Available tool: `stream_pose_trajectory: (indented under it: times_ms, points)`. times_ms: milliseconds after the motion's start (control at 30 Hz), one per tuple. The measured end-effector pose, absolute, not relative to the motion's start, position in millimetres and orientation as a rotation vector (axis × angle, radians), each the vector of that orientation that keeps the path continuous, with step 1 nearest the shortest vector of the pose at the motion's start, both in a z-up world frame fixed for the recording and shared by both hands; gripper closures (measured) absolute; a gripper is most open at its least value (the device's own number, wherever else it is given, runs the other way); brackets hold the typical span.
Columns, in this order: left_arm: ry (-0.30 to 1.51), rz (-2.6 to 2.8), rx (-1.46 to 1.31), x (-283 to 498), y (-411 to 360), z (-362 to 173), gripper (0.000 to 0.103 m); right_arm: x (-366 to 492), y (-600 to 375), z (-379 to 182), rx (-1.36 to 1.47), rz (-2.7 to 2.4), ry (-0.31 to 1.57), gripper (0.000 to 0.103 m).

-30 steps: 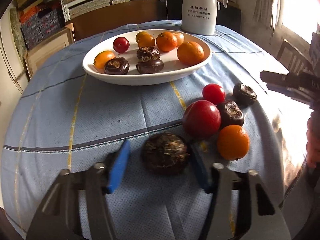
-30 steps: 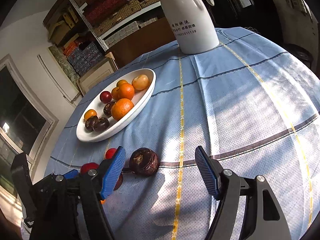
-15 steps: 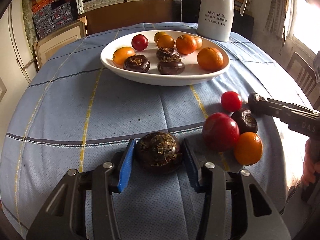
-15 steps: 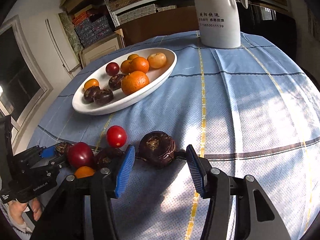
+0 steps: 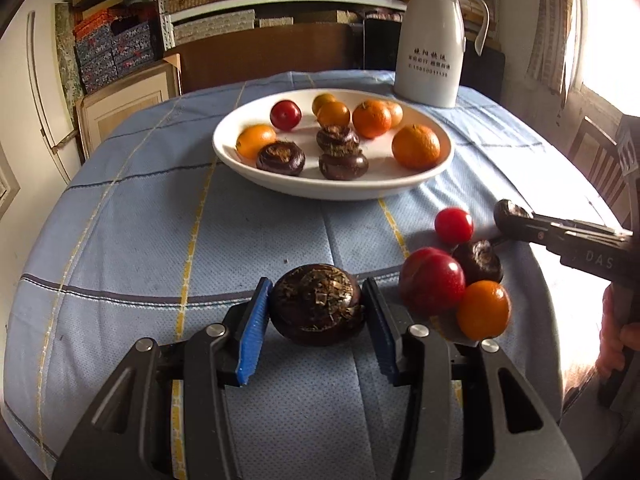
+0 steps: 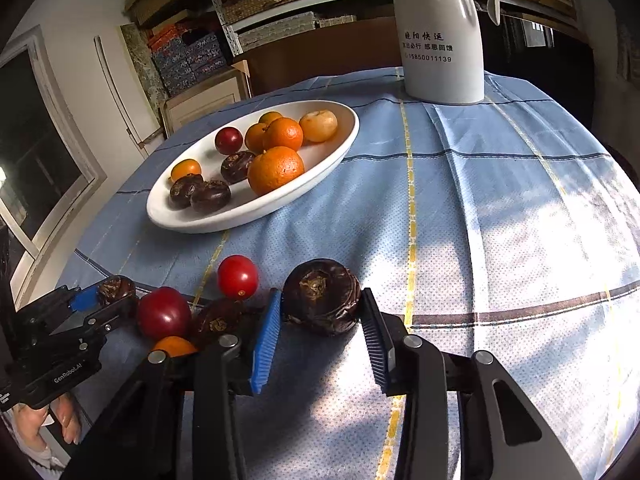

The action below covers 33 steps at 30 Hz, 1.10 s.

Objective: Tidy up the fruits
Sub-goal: 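Lower both dark brown fruits onto the white plate and open both tools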

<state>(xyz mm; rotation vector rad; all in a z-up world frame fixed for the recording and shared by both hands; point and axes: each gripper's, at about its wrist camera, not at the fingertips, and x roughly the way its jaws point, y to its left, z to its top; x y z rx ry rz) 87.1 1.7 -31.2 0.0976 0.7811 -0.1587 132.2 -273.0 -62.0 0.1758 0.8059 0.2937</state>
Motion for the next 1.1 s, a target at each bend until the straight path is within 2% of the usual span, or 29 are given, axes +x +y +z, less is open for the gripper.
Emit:
stream_pose_trajectory:
  times_ms: [233,500,633,833,867,900,933,1000,1100]
  points:
    - [0.742,-0.194,0.011,93,20,-9,0.058,125,-294,-35,0.303,0.326,0.679,0.063]
    - [0.689,-0.16,0.016,160,16,36,0.058,169,-280,14,0.334,0.364,0.636,0.063]
    - [0.711,-0.138,0.0,210,10,34,0.058,199,-235,11,0.255,0.412,0.669,0.063]
    - [0.774,-0.123,0.011,259,4,3,0.057,236,-185,-7,0.092,0.408,0.717,0.062]
    - [0.777,-0.123,0.017,260,5,-3,0.054,239,-184,-9,0.092,0.414,0.728,0.062]
    - [0.758,-0.121,0.029,258,5,-4,0.039,240,-185,-12,0.101,0.421,0.731,0.061]
    - [0.749,-0.115,0.034,257,6,-4,0.029,239,-188,-12,0.104,0.415,0.723,0.057]
    - [0.722,-0.106,0.019,250,11,1,0.025,234,-194,-12,0.112,0.397,0.701,0.052]
    - [0.695,-0.108,0.004,241,16,12,0.021,228,-210,-10,0.185,0.402,0.694,0.052]
